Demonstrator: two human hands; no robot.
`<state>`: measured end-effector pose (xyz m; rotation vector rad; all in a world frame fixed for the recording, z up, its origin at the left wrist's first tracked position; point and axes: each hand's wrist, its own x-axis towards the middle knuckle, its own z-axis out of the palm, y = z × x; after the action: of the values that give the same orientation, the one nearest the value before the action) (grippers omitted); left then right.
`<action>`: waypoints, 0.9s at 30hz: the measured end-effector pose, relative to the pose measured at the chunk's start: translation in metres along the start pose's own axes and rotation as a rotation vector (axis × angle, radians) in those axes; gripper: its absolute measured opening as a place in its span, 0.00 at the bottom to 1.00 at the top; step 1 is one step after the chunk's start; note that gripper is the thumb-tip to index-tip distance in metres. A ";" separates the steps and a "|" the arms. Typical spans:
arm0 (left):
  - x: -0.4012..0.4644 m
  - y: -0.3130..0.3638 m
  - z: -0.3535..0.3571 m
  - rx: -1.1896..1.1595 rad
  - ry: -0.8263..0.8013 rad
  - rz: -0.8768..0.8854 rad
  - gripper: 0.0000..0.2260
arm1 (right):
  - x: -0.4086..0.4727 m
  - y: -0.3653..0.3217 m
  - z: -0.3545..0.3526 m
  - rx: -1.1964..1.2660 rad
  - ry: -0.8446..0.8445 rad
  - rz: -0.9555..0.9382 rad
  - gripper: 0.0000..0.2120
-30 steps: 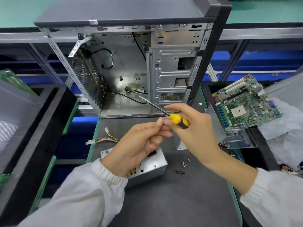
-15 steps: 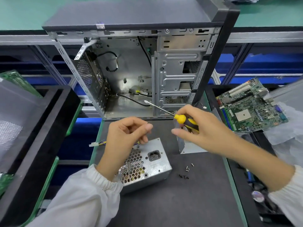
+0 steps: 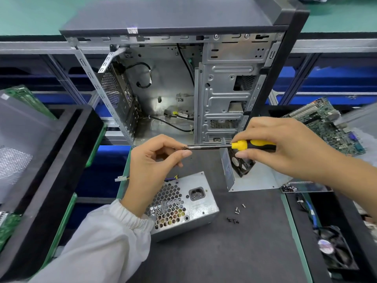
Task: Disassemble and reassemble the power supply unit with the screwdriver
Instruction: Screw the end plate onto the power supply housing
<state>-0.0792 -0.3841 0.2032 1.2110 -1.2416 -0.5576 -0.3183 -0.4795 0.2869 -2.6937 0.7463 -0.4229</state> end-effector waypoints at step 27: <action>0.004 0.002 0.005 -0.086 -0.057 -0.047 0.05 | 0.002 -0.003 -0.014 0.010 -0.113 0.021 0.19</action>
<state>-0.0832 -0.3886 0.2059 1.1609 -1.2272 -0.6778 -0.3202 -0.4815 0.3014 -2.6720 0.7370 -0.2661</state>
